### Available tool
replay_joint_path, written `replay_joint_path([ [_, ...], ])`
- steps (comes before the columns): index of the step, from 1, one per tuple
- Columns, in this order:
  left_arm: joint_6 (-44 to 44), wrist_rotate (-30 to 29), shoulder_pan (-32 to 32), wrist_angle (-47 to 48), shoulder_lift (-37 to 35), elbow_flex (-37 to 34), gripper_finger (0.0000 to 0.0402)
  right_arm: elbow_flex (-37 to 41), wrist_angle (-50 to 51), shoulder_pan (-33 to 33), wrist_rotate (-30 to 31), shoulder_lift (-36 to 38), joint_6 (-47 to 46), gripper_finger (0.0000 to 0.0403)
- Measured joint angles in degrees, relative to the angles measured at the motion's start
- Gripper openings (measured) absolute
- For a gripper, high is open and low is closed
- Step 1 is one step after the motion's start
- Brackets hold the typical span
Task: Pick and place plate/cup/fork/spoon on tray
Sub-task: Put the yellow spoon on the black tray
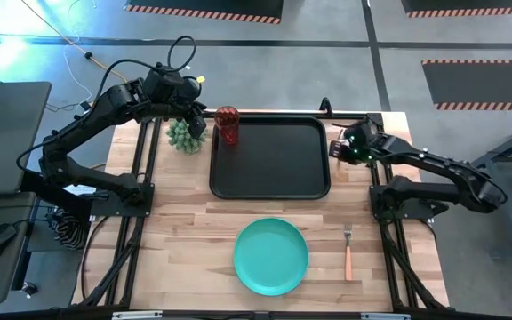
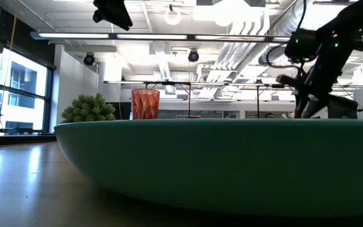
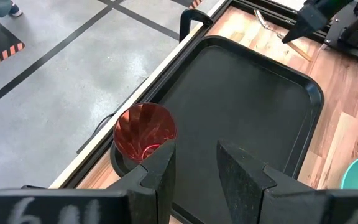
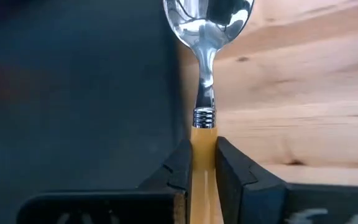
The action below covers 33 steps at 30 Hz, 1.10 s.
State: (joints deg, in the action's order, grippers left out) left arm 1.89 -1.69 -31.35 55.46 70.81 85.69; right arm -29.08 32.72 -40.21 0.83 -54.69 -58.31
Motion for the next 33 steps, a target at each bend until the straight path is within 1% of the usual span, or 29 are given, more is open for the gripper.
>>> replay_joint_path([
  [5,0.00,0.00,0.00,0.00,0.00,0.00,0.0106,0.00,-4.86,3.28,2.63,2.99,-3.39,0.0026],
  [10,0.00,0.00,0.00,0.00,0.00,0.00,0.0106,-0.13,-12.41,6.40,4.32,3.45,-4.89,0.0026],
  [13,-0.03,0.00,0.00,0.00,0.00,0.00,0.0106,-2.28,-11.43,8.22,6.87,3.25,-5.77,0.0026],
  [17,-0.04,0.00,0.00,0.00,0.00,0.00,0.0106,-8.19,-7.42,10.40,11.68,3.25,-4.22,0.0026],
  [23,-0.06,0.00,0.00,0.01,0.00,0.00,0.0106,-18.25,4.25,10.46,16.81,1.52,-1.26,0.0026],
  [29,-0.04,0.00,0.02,0.02,0.00,0.00,0.0106,-27.72,14.21,10.48,16.88,-6.50,0.91,0.0026],
  [33,-0.02,0.00,0.00,0.01,0.00,0.00,0.0106,-32.40,19.36,10.48,15.10,-13.62,2.38,0.0026],
])
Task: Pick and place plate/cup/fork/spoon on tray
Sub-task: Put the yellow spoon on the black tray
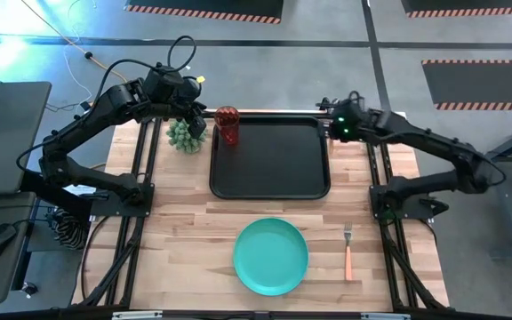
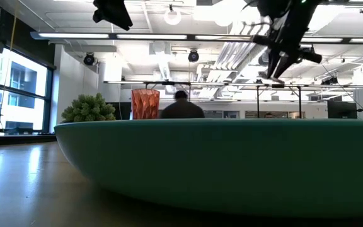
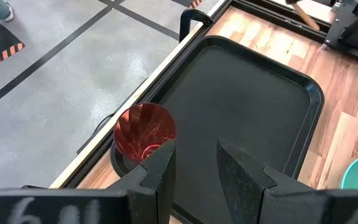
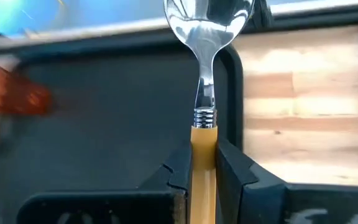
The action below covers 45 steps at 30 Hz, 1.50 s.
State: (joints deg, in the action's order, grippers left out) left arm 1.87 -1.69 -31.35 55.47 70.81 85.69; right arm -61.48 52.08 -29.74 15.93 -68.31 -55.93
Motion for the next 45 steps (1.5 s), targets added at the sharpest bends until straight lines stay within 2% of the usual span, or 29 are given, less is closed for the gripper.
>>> replay_joint_path([
  [5,0.00,0.00,0.02,0.02,0.00,0.00,0.0106,-0.75,0.98,0.62,-2.31,-6.09,0.07,0.0026],
  [19,-0.02,0.00,0.02,0.04,-0.02,0.00,0.0106,9.90,-11.19,2.49,-7.91,-13.71,-4.67,0.0026],
  [35,0.00,0.00,0.02,0.04,-0.02,0.00,0.0106,9.90,-14.32,2.49,-10.12,-24.15,-5.31,0.0026],
  [45,-0.07,0.00,0.02,0.04,-0.02,0.00,0.0106,9.88,-15.26,2.37,-10.43,-26.14,-5.63,0.0026],
])
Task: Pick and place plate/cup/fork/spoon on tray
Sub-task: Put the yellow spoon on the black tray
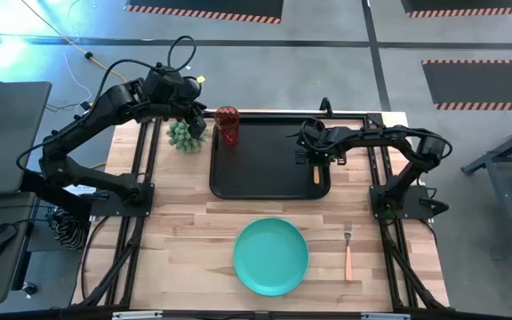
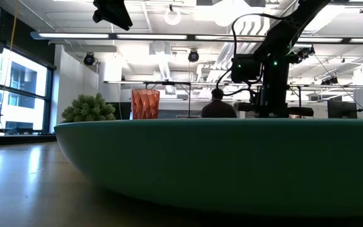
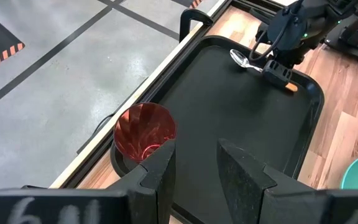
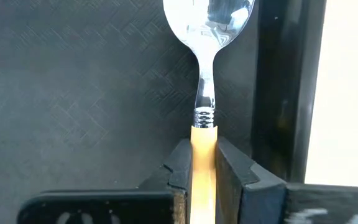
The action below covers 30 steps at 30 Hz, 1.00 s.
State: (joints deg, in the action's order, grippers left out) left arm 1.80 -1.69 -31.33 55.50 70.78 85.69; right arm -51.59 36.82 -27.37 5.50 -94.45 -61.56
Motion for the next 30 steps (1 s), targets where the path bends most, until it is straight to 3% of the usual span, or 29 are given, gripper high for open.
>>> replay_joint_path([
  [7,0.05,0.00,-0.02,0.00,0.00,0.00,0.0106,0.00,0.05,-0.07,0.46,0.00,-0.42,0.0029],
  [15,0.05,-0.01,-0.01,0.00,0.00,0.00,0.0106,-0.02,0.26,-0.07,0.20,0.00,-0.57,0.0067],
  [30,0.01,0.00,-0.01,0.00,0.00,0.00,0.0106,-0.02,0.24,-0.07,-0.24,0.00,0.49,0.0071],
])
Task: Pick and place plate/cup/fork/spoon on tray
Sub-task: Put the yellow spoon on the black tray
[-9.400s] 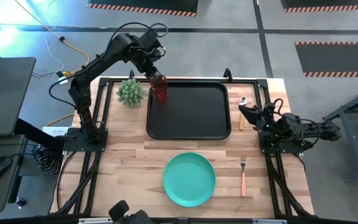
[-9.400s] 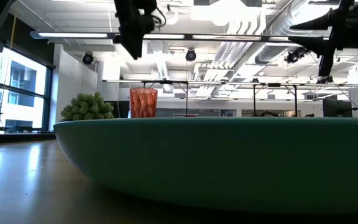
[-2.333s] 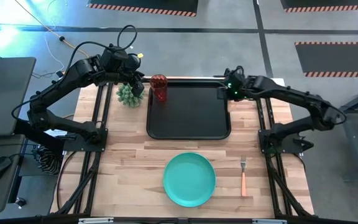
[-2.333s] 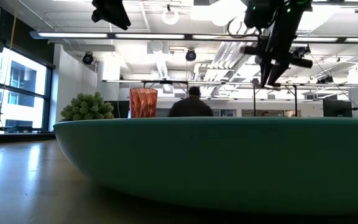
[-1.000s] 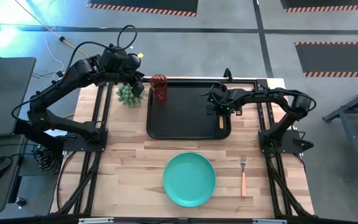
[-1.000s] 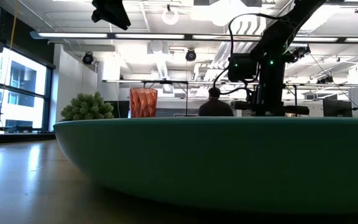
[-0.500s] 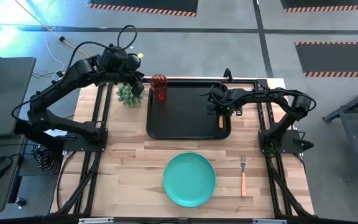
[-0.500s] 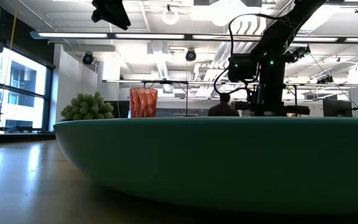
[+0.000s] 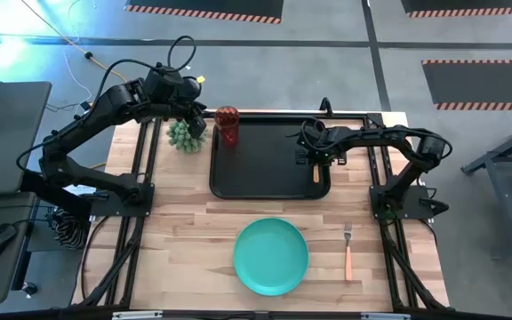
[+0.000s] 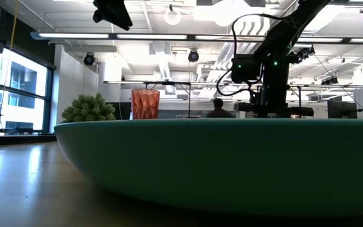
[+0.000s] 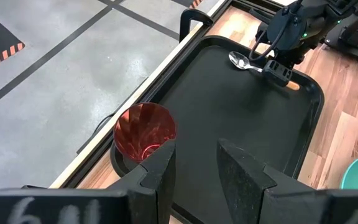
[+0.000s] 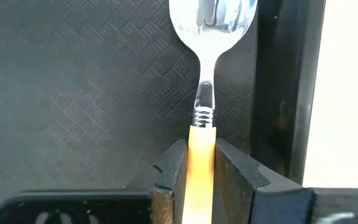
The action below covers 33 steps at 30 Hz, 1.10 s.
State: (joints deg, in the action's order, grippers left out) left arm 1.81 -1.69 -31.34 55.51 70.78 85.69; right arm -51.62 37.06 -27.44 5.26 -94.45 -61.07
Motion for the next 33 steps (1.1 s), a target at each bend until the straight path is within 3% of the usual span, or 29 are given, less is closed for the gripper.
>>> replay_joint_path([
  [33,0.04,-0.01,-0.01,0.00,0.00,0.00,0.0106,0.00,0.13,-0.02,-1.16,0.00,0.65,0.0072],
])
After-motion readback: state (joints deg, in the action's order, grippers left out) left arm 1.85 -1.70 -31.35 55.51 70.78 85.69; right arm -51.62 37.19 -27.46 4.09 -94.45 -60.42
